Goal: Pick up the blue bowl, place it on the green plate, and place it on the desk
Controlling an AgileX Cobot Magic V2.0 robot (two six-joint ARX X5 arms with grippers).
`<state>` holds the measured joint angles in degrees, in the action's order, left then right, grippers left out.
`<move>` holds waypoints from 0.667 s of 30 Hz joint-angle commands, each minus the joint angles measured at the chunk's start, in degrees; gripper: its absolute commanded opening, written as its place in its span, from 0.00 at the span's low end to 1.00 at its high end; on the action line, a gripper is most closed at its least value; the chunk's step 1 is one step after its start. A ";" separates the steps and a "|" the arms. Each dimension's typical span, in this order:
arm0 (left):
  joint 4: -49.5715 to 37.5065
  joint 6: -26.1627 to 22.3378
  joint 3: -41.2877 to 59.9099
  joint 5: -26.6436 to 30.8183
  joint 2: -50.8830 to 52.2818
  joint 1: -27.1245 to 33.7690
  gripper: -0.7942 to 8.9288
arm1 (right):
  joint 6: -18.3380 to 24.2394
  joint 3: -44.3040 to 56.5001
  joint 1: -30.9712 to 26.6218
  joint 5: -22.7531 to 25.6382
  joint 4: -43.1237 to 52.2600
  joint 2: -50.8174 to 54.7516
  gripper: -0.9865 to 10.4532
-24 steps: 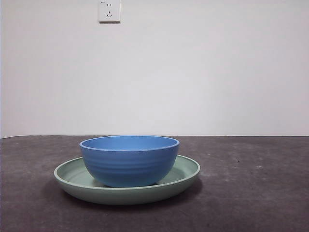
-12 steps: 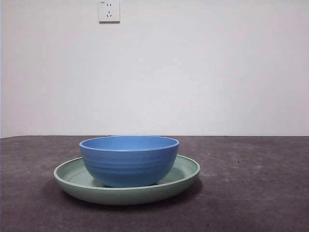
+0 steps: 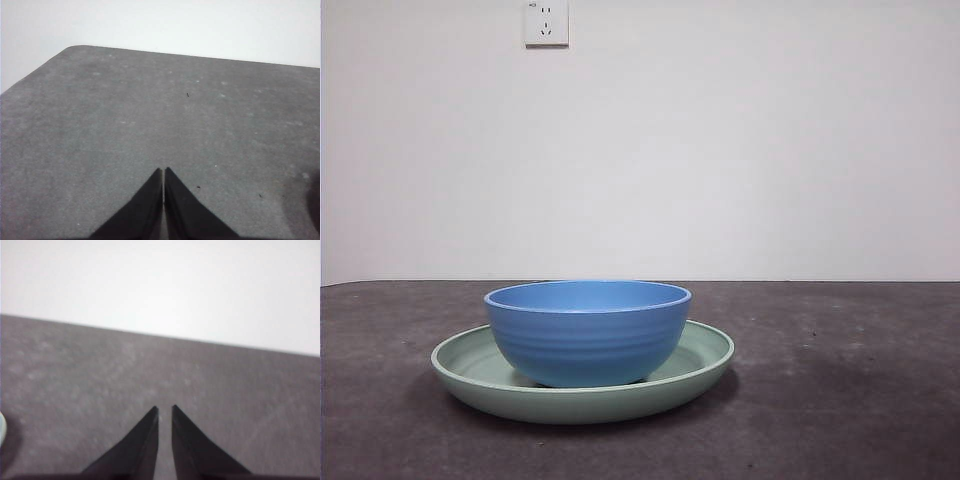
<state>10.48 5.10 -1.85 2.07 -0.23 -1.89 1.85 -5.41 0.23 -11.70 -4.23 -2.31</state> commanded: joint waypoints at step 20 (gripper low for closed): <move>0.31 0.11 1.16 -0.09 0.04 0.11 0.09 | -1.16 4.70 -1.22 11.76 -5.68 2.08 0.12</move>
<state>10.48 5.13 -1.85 2.07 -0.23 -1.89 1.28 -1.02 -0.86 -0.19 -9.96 -0.32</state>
